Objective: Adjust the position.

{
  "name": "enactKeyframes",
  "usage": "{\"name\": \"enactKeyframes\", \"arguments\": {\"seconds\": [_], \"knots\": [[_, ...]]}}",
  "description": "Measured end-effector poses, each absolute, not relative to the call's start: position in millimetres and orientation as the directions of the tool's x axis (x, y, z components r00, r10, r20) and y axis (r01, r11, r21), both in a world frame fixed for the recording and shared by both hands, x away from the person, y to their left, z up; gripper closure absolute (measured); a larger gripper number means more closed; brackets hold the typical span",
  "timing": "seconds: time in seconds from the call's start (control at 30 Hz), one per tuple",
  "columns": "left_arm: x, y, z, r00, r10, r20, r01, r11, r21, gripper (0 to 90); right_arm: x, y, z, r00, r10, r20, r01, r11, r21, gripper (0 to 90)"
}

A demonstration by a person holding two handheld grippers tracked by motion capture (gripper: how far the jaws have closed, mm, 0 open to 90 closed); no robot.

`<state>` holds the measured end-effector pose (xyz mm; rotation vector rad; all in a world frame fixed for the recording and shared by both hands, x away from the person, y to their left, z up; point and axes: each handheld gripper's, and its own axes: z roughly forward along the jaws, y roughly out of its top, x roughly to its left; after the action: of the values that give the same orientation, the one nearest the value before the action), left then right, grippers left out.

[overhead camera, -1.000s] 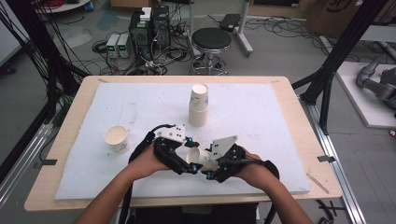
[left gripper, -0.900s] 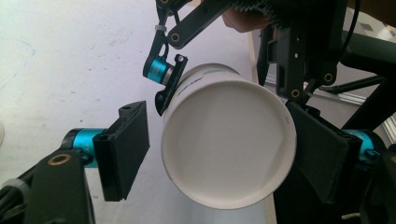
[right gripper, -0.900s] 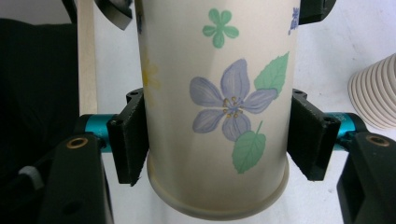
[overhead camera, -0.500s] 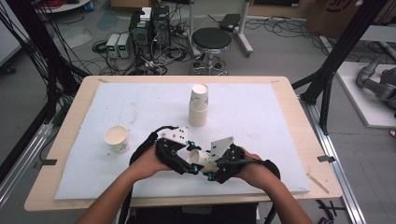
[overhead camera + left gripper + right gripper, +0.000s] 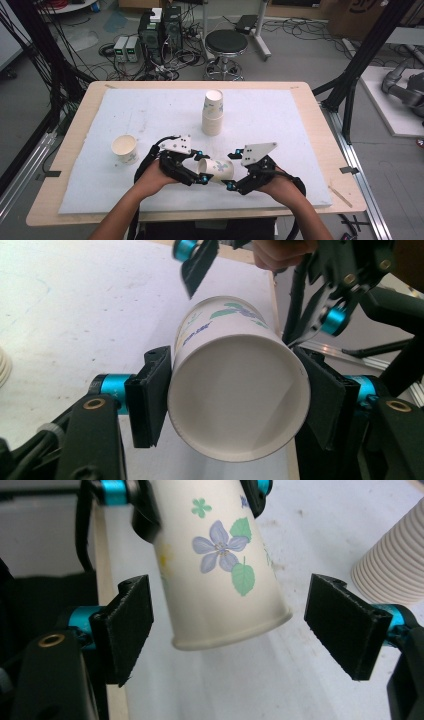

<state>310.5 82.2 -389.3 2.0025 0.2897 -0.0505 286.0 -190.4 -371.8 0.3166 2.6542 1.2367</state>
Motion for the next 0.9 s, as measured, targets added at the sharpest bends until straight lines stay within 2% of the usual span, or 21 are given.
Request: {"name": "enactKeyframes", "arguments": {"seconds": [0.33,0.6,0.9], "knots": [[308,97,-398,0.949,0.262,-0.177,0.254,-0.296,0.921,34.8,283,-210,-377,-0.926,0.374,-0.05,0.137,0.456,0.879,19.5],[305,103,-399,0.951,0.265,-0.16,0.221,-0.216,0.951,34.8,277,-219,-391,-0.91,0.414,-0.031,0.131,0.357,0.925,19.5],[301,105,-398,0.958,0.245,-0.147,0.193,-0.173,0.966,34.8,278,-226,-400,-0.908,0.418,0.011,0.158,0.318,0.935,19.7]]}}
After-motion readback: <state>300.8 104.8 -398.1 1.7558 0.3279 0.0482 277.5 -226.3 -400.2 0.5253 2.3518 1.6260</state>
